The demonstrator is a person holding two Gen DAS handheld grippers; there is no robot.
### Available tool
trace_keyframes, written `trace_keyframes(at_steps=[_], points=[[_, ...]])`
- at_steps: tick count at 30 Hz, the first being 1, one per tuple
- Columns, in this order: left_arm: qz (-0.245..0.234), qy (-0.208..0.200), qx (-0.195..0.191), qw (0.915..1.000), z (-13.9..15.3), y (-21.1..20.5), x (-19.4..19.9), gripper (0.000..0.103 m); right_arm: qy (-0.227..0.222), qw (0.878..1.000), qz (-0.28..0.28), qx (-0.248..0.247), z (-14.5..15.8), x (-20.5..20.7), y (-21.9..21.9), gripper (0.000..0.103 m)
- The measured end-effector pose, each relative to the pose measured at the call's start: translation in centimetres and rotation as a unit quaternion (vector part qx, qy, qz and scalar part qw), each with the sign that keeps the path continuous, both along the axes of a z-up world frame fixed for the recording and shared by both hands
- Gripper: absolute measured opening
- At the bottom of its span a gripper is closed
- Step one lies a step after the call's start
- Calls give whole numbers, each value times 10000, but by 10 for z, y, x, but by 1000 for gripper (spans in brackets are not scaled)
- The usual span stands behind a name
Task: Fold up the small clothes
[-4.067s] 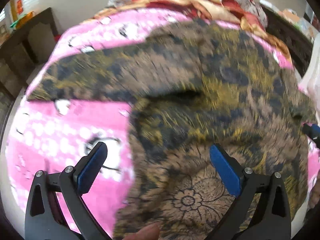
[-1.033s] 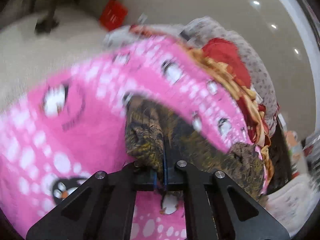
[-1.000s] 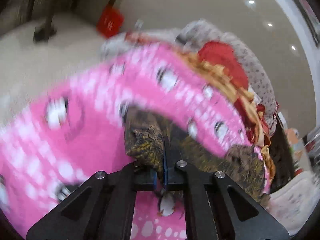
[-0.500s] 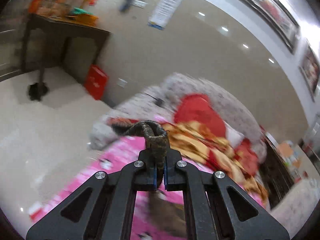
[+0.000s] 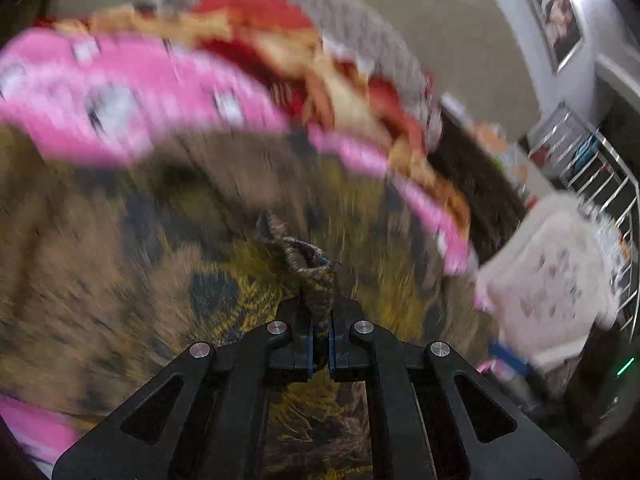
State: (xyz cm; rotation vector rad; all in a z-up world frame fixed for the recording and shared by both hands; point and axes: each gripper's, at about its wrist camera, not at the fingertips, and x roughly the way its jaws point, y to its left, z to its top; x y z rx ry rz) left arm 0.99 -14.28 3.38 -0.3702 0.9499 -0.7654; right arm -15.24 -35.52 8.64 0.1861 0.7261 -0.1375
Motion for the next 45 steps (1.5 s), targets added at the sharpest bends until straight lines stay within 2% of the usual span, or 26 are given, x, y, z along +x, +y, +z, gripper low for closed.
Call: trace_keyframes(at_steps=[1,4,7,8,9,12,15,16,17,19,21,22,23,24,26,27,28,32,37,41,43,45], points=[[-63,8,151,9999,-9,-7,-4,4,34,9993,222,304,-2,12,-2,103],[-174,210,406,9988,-19,-13,-10,7,43,9956,484,796,-10,33,0,103],[-391,210,233,9987,-17,-3,-29,33,55,9886,817,1260,-21,58,10,103],[-413,152,213,9988,-15,2,-34,45,74,9868,880,1360,-25,62,13,103],[-458,41,178,9988,-11,8,-42,53,92,9844,966,1469,-27,66,17,103],[-472,-40,198,9987,-10,24,-59,54,41,9769,1395,1621,-31,78,37,103],[-459,-79,348,9983,-26,38,-71,53,20,9700,1843,1587,-34,95,56,99],[-462,-123,225,9986,-29,42,-74,53,161,9676,1946,1598,-39,106,63,95],[-423,-157,154,9989,-27,44,-75,53,313,9665,2006,1570,-44,114,67,82],[-357,-205,141,9991,-27,46,-78,54,654,9644,2062,1524,-59,130,71,69],[-350,-211,134,9991,-28,49,-80,54,823,9635,2069,1487,-68,136,73,63],[-351,-212,114,9991,-28,50,-81,54,900,9680,1935,1318,-73,137,73,59],[-344,-187,73,9992,-29,52,-81,53,904,9696,1865,1301,-74,137,71,52],[-336,-166,32,9993,-30,56,-82,53,875,9703,1815,1339,-75,136,69,49],[-309,-113,-45,9994,-31,61,-82,53,893,9730,1662,1331,-76,134,63,26],[-310,-94,-62,9995,-31,61,-81,53,926,9733,1603,1354,-75,133,59,21],[-301,-91,-74,9995,-31,61,-81,53,930,9753,1466,1364,-73,130,51,8],[-288,-103,-62,9995,-30,61,-82,53,774,9823,1194,1216,-56,109,26,4],[-290,-93,-65,9995,-30,60,-82,53,789,9906,289,1077,-50,69,-59,4],[-283,-97,-37,9995,-29,58,-80,53,720,9865,-588,1346,-52,30,-134,0],[-280,-97,-20,9996,-29,57,-80,53,884,9847,-960,1151,-55,14,-159,0],[-277,-99,-11,9996,-29,56,-80,53,1013,9803,-1197,1200,-61,1,-181,0]])
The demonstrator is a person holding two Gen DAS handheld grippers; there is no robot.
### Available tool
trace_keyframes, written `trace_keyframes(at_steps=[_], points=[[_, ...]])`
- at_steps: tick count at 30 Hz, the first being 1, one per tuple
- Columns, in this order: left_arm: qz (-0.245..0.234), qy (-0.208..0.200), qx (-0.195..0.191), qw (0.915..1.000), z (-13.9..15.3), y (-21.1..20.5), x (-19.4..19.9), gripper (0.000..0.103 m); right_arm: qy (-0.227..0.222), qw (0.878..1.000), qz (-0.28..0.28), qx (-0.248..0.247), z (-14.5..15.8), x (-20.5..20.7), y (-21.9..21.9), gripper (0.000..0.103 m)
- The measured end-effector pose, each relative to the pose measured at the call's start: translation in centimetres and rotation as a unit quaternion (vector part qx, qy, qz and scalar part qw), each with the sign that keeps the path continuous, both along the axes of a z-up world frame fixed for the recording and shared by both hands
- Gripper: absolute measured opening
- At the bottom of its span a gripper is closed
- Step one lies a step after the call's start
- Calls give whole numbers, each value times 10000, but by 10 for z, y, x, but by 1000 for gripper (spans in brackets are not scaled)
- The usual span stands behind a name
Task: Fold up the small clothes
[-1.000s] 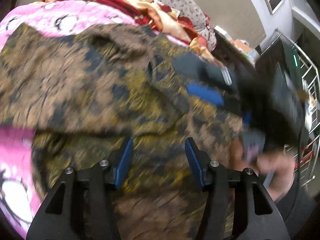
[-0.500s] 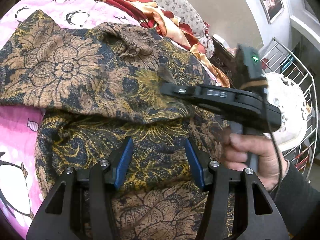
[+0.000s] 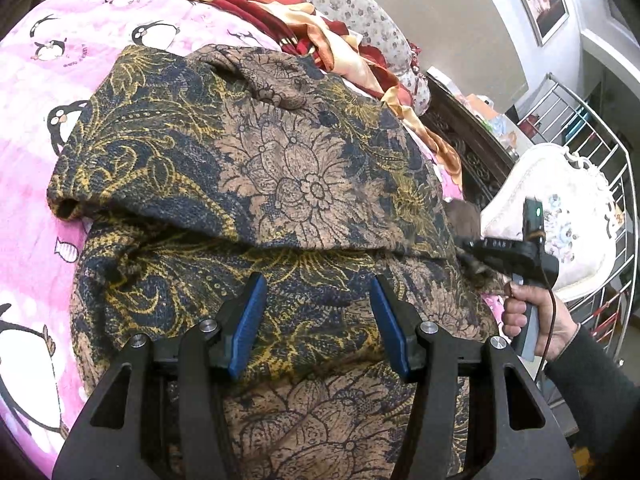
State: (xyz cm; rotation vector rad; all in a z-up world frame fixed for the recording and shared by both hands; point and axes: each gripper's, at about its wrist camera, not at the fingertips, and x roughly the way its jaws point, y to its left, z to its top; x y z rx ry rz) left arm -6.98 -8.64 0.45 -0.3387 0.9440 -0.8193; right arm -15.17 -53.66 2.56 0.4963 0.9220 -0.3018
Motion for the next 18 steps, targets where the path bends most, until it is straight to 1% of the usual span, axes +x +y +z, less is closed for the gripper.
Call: trace_keyframes(at_steps=[1,2,4,5,6,8,9,10,11,12,13,14,15,16,17,18], points=[[-1,0,4,10000,0,0,0,53,-25,10000,-34,89,0,-8,-9,0],[3,4,5,10000,0,-1,0,53,-77,10000,-12,-49,4,-13,-10,0],[2,8,16,10000,0,-1,0,53,75,9985,-99,-534,7,-16,-10,0],[2,4,23,10000,0,-1,0,53,195,9969,-255,-711,9,-20,-19,0],[4,1,26,10000,0,-2,0,53,194,9951,-445,-866,15,-26,-25,0],[7,4,19,10000,0,-1,1,53,-62,9943,-577,-900,30,-34,-29,0],[9,12,11,10000,-1,-2,1,53,-303,9951,-481,-803,37,-35,-24,0],[9,21,8,10000,-1,-2,2,53,-589,9960,-215,-639,46,-29,-11,0],[5,28,12,10000,-1,-2,2,53,-850,9953,286,-367,53,-18,10,0],[2,31,9,10000,-1,-2,2,53,-913,9940,562,-197,54,-12,21,1],[1,33,4,10000,-1,-2,2,53,-906,9908,1003,107,52,1,39,4],[2,34,-1,10000,-1,-2,2,53,-827,9859,1411,351,46,14,55,5],[1,35,-2,10000,-1,-2,3,53,-761,9827,1639,392,41,22,68,5],[2,31,-2,10000,-1,-2,2,53,-666,9804,1825,314,36,29,80,5],[1,31,3,10000,-1,-2,2,53,-544,9791,1951,195,28,39,91,6],[1,33,1,10000,-1,-2,2,53,-482,9791,1970,165,22,45,93,6]])
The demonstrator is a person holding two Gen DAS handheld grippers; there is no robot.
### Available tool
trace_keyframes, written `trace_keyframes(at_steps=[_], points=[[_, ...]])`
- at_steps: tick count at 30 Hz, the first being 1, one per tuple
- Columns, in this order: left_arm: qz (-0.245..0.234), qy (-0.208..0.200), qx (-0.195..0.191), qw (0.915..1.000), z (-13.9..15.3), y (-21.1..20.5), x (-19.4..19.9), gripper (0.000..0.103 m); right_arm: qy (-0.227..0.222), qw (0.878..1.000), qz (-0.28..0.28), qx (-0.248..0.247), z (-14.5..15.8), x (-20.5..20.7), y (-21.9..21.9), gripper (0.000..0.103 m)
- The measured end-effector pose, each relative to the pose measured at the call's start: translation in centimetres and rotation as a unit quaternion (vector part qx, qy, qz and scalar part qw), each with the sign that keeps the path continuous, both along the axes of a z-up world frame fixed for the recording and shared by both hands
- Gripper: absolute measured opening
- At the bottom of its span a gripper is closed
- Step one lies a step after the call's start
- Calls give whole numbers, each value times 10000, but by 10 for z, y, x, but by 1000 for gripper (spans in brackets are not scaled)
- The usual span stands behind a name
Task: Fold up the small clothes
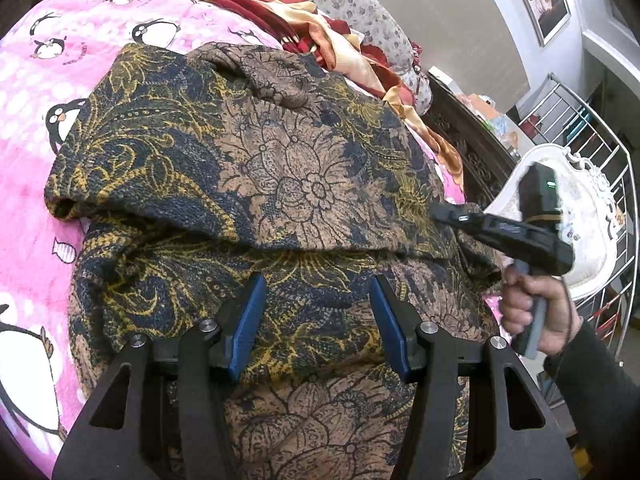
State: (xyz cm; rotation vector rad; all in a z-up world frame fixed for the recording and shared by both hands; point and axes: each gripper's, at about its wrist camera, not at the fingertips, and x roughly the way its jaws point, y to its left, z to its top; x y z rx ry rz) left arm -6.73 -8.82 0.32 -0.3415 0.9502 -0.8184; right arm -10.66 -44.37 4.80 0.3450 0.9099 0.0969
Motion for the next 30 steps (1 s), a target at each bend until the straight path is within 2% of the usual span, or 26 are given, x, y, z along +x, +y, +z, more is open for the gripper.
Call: trace_keyframes(at_steps=[1,3,10,12,14,15,18,19,20,23,24,25,27,28,30], points=[[2,4,-5,10000,0,0,1,53,78,10000,-18,-2,-9,10,0,6],[-4,11,-13,10000,0,0,1,53,-40,9999,-120,103,-15,13,0,6],[2,55,-88,9999,-1,2,2,53,-401,9990,-211,-64,-6,5,-6,8],[8,65,-97,9999,-1,1,3,53,-470,9985,-274,-101,-3,1,-9,20],[10,72,-102,9999,-1,1,4,54,-475,9984,-205,-214,-5,-1,-9,44],[10,75,-108,9999,-1,1,4,53,-441,9987,-138,-232,-8,-1,-9,46],[10,75,-107,9999,-1,1,4,53,-382,9993,-27,-50,-15,0,-14,47],[10,73,-101,9999,-1,1,4,53,-436,9987,40,267,-17,1,-16,47],[9,77,-107,9999,-1,1,5,53,-486,9948,304,840,-19,3,-18,47],[9,85,-118,9999,-1,1,5,53,-339,9881,808,1264,-29,9,-8,47],[7,84,-116,9999,-1,1,5,53,-331,9896,777,1166,-30,10,-7,47],[7,84,-115,9999,-1,1,5,53,-366,9916,605,1079,-30,10,-10,40],[6,86,-116,9999,-2,1,5,53,-465,9885,196,1423,-33,9,-21,39],[7,87,-118,9999,-2,1,5,53,-467,9865,247,1552,-34,9,-18,39],[5,86,-117,9999,-2,1,5,53,-452,9915,471,1129,-30,8,-6,34]])
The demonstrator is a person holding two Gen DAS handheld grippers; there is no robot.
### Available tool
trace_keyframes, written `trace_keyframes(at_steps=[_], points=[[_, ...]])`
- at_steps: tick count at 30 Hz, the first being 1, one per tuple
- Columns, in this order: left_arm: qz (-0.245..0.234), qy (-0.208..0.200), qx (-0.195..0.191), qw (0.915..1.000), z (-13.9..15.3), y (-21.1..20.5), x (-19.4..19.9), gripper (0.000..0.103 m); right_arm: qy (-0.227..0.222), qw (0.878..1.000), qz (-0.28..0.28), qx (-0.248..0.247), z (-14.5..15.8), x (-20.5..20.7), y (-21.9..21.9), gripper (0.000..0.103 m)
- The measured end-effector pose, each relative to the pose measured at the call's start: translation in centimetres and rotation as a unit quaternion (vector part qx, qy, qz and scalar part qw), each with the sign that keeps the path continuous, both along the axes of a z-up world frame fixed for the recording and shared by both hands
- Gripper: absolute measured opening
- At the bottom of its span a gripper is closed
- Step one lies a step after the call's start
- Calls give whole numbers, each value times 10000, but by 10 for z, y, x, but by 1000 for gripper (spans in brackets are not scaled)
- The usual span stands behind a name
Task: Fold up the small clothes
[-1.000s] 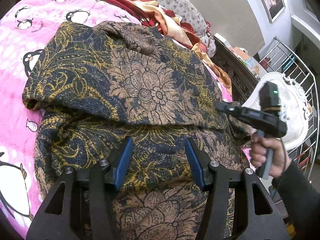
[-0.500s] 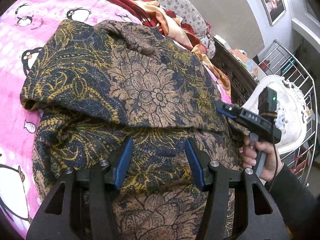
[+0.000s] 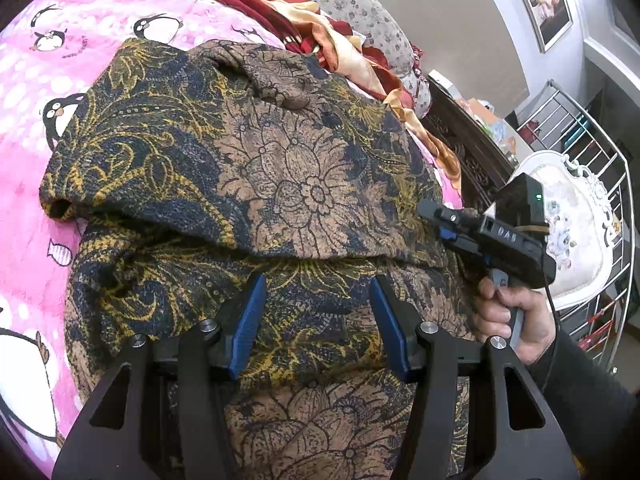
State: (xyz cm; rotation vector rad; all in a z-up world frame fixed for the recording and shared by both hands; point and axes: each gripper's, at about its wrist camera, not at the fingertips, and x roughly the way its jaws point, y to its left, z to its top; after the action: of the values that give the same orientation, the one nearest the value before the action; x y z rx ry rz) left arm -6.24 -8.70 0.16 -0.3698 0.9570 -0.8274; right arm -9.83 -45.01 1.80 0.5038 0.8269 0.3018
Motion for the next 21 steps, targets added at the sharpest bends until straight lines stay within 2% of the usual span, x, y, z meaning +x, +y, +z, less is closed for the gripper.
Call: trace_keyframes(at_steps=[1,2,6,10,13,16,19,21], points=[[0,1,-2,10000,0,0,0,53,-19,9999,9,-128,3,-2,3,20],[0,1,-4,10000,0,0,0,53,-34,9999,-114,5,5,-5,-3,5],[-2,9,-15,10000,0,0,0,53,-251,9982,-552,-4,20,-29,-26,4],[-3,1,-9,10000,-1,-1,-1,53,92,9911,-1287,-336,18,-57,-72,3],[-2,5,-19,10000,-1,0,0,53,389,9837,-1706,-402,9,-77,-105,3],[-3,14,-34,10000,-1,0,0,53,509,9789,-1880,-620,8,-81,-108,3],[10,9,-24,10000,0,0,-2,53,760,9759,-1874,-815,3,-68,-94,3],[43,-13,25,10000,2,1,-4,54,831,9720,-1811,-1248,7,-63,-84,3]])
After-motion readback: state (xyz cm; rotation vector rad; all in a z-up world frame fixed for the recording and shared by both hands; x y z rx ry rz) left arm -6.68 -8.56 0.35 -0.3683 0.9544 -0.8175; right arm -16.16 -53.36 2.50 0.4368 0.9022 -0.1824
